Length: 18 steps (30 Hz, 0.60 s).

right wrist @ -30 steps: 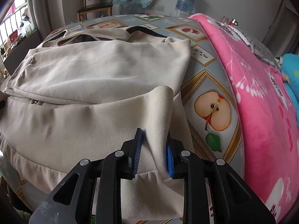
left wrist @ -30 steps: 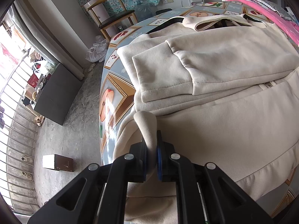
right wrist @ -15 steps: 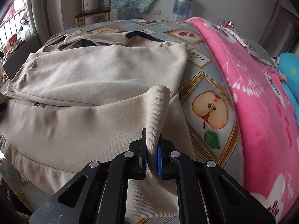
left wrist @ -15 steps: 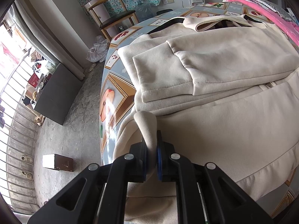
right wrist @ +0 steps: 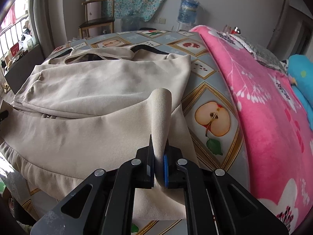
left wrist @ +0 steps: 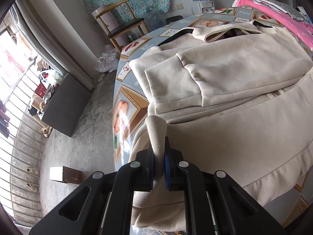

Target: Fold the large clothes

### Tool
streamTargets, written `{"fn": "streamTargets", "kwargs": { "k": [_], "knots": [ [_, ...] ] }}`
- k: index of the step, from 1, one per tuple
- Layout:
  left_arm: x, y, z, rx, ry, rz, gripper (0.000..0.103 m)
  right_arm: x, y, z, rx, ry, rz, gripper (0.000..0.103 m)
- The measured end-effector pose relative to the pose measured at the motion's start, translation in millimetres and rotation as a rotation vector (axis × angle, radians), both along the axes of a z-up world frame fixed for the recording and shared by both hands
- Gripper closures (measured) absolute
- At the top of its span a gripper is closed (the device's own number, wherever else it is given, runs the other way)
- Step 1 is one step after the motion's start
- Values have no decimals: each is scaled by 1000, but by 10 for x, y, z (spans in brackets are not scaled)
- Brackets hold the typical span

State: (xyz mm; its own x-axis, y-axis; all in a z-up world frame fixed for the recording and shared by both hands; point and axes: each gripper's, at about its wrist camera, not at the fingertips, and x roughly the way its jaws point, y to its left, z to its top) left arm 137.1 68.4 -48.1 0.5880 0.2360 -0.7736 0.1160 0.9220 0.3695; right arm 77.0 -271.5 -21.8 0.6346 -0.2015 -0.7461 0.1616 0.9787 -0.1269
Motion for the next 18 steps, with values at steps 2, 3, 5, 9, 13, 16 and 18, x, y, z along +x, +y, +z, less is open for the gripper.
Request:
{"fn": "streamTargets", "kwargs": {
  "k": [2, 3, 5, 9, 13, 16, 18],
  "knots": [
    [-38, -11, 49, 2, -14, -5, 95, -32, 11, 28, -4, -7, -1, 96],
    [-57, -14, 75, 1, -20, -6, 95, -45, 17, 42, -5, -11, -2, 96],
    [-99, -18, 121, -4, -31, -6, 95, -79, 23, 75, -4, -20, -6, 96],
    [-181, -26, 205, -16, -54, -7, 95, -137, 25, 130, -1, -38, -12, 96],
    [-263, 7, 305, -37, -89, -10, 95, -205, 51, 208, -7, -63, -19, 96],
    [-348, 52, 396, -75, -127, -13, 95, -260, 78, 289, -14, -86, -24, 96],
    [-392, 84, 445, -101, -153, -14, 96, -300, 96, 346, -22, -105, -27, 96]
  ]
}}
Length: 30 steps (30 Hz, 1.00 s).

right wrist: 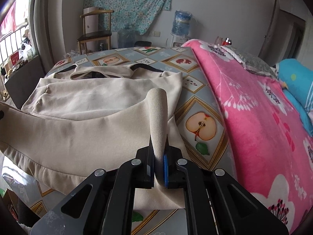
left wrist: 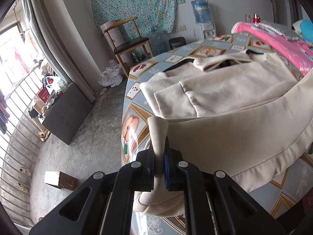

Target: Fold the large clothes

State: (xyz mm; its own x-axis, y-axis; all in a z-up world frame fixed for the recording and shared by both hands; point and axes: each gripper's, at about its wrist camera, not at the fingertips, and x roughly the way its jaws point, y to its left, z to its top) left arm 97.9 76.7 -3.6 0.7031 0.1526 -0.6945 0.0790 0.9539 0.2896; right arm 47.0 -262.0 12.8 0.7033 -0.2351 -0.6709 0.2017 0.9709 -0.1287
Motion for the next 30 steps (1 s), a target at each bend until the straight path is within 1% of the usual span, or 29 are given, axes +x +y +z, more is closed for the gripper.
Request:
{"fn": "streamTargets", "kwargs": {
  "k": [4, 8, 11, 14, 17, 20, 22, 26, 28, 30],
  "knots": [
    [-9, 33, 58, -7, -38, -7, 96, -20, 23, 85, -9, -34, -6, 96],
    [72, 57, 80, -23, -49, -10, 96, 41, 5, 90, 7, -46, -18, 96],
    [145, 53, 43, -18, -44, -13, 96, 92, -17, 72, 30, -51, -26, 96],
    [162, 29, 38, -12, -43, -15, 96, 99, -11, 82, 33, -63, -35, 96],
    [89, 17, 91, -16, -55, -33, 96, 38, 24, 122, 8, -73, -31, 96],
    [-80, 60, 177, -42, -77, -52, 96, -102, 19, 176, -2, -85, -24, 96],
    [-210, 128, 238, -70, -87, -49, 96, -219, -18, 209, 13, -93, -28, 96],
    [-446, 266, 331, -149, -119, -35, 96, -379, -82, 260, 44, -107, -40, 97],
    [-480, 286, 340, -158, -126, -31, 96, -396, -113, 283, 62, -120, -42, 97],
    [-421, 281, 333, -149, -126, -32, 96, -351, -135, 295, 79, -133, -41, 97]
  ]
}}
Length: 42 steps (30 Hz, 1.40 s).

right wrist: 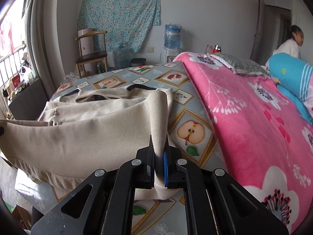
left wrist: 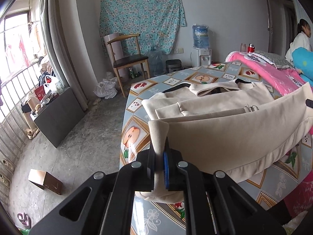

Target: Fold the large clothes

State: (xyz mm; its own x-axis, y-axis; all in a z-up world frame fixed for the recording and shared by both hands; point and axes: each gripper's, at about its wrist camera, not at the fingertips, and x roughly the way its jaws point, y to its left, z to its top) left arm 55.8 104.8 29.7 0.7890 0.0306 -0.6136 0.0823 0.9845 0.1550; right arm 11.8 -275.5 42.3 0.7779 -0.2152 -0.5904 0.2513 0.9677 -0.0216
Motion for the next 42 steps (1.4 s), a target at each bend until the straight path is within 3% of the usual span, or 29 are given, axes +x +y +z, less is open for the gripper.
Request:
{"fn": "streamTargets", "kwargs": {
  "k": [9, 13, 17, 19, 42],
  "knots": [
    [475, -60, 106, 38, -74, 4, 96, 405, -8, 181, -33, -86, 16, 97],
    [876, 3, -132, 1, 22, 17, 96, 802, -191, -115, 43, -10, 40, 97],
    [1190, -29, -541, 47, 142, 20, 96, 1176, -258, -636, 69, 127, 45, 97],
    [1281, -21, -706, 52, 192, 27, 96, 1262, -253, -772, 65, 154, 43, 97],
    [1310, -38, -790, 56, 202, 59, 96, 1296, -273, -775, 80, 176, 17, 95]
  ]
}}
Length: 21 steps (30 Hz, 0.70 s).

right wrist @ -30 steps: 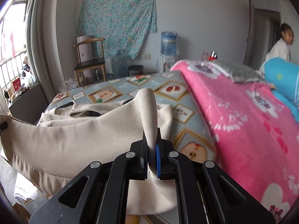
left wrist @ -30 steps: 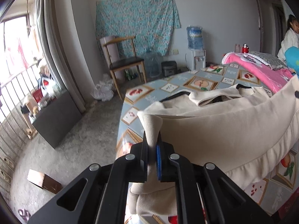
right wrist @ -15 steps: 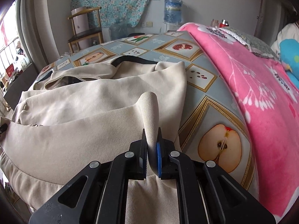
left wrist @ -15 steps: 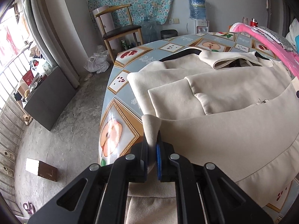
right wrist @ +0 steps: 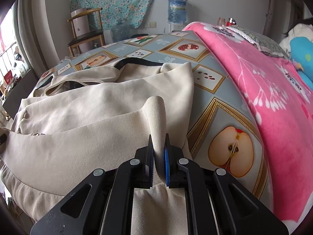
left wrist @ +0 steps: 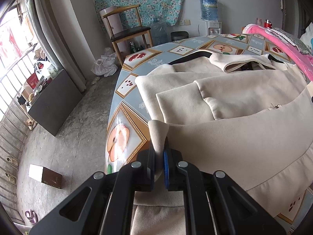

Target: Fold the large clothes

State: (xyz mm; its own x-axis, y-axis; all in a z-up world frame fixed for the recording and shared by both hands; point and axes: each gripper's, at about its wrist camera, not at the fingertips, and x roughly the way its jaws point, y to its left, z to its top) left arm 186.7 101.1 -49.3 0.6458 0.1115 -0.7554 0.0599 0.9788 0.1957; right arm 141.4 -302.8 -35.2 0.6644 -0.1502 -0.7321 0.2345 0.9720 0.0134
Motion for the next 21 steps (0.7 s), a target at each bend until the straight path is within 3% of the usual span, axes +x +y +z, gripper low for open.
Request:
{"fn": "streamTargets", "kwargs": {
  "k": [21],
  "knots": [
    [20, -56, -29, 47, 11, 2, 96, -25, 5, -15, 3, 1, 2, 94]
  ]
}}
